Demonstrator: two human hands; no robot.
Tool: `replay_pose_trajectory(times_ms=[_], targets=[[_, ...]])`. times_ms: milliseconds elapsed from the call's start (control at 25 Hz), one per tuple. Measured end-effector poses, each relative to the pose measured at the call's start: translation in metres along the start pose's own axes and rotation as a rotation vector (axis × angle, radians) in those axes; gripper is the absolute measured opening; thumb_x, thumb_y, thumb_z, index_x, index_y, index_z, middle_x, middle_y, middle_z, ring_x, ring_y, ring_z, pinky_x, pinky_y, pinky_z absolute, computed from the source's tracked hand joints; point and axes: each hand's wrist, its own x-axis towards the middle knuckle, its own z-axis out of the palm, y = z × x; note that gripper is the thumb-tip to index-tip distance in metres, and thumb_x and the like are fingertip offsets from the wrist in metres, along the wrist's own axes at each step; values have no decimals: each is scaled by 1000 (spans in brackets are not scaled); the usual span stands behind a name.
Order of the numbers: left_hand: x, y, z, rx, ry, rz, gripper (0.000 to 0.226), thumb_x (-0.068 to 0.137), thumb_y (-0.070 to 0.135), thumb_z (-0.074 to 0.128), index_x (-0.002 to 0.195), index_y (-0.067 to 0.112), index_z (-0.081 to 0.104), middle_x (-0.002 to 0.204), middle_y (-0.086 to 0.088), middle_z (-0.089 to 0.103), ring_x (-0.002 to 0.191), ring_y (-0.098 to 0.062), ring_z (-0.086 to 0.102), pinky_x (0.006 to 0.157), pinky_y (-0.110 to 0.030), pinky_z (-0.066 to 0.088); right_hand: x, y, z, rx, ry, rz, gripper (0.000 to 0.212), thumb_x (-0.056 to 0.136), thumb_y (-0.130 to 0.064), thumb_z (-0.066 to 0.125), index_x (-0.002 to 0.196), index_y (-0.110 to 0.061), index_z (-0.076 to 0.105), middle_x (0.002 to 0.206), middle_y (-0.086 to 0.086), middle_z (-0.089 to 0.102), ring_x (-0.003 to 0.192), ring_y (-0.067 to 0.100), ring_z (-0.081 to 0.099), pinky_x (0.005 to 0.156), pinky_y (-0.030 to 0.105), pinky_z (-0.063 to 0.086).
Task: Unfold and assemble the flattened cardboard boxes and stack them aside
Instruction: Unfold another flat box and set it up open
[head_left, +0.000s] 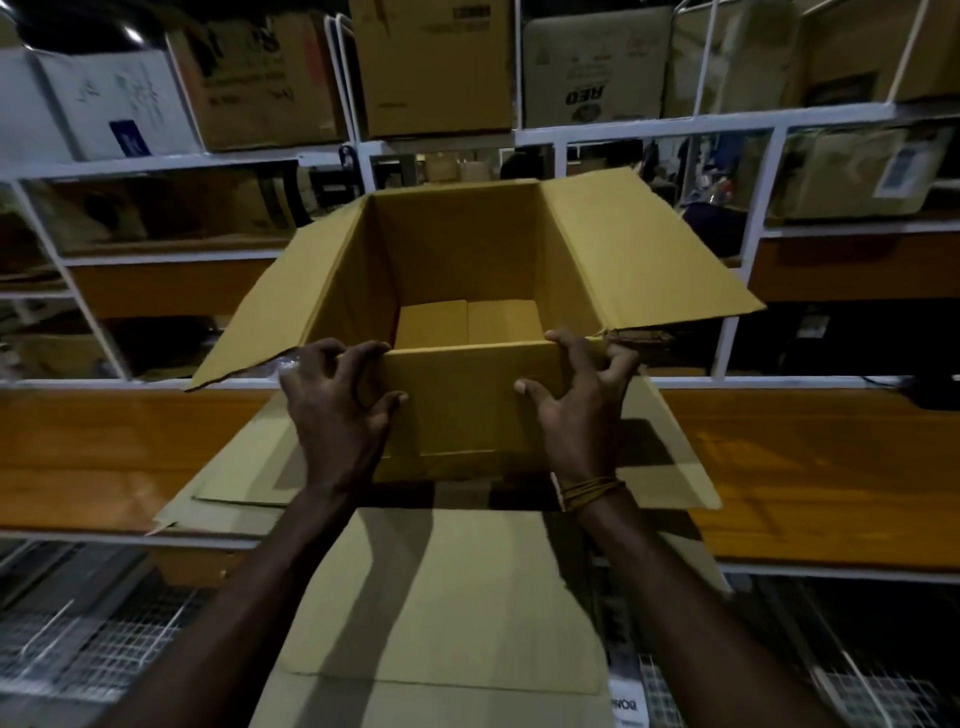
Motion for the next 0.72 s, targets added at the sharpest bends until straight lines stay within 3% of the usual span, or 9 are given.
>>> replay_pose_trajectory(times_ms=[120,320,720], targets=[[-3,-33,-2,-15,-39,-3,60,68,27,86,123,27,60,125,-12,46,109,-34,41,83,-39,40,-22,-11,23,-56,7,45,62,73,-24,86,123,-38,54,135,7,28,124,25,39,95,35,46],[-13,-65,6,-71,-140,-29,60,69,32,84,123,30,60,125,-10,46,108,-34,41,84,-48,45,-49,-25,34,-121,-27,123,59,75,-18,83,127,-31,56,138,8,26,121,13,29,92,26,38],[-10,-77,-2,-111,-338,-50,65,66,35,87,125,32,61,129,-10,48,115,-35,41,90,-43,39,-54,-37,33,-269,-143,292,64,75,-23,84,131,-29,53,135,9,29,122,25,39,91,32,40]])
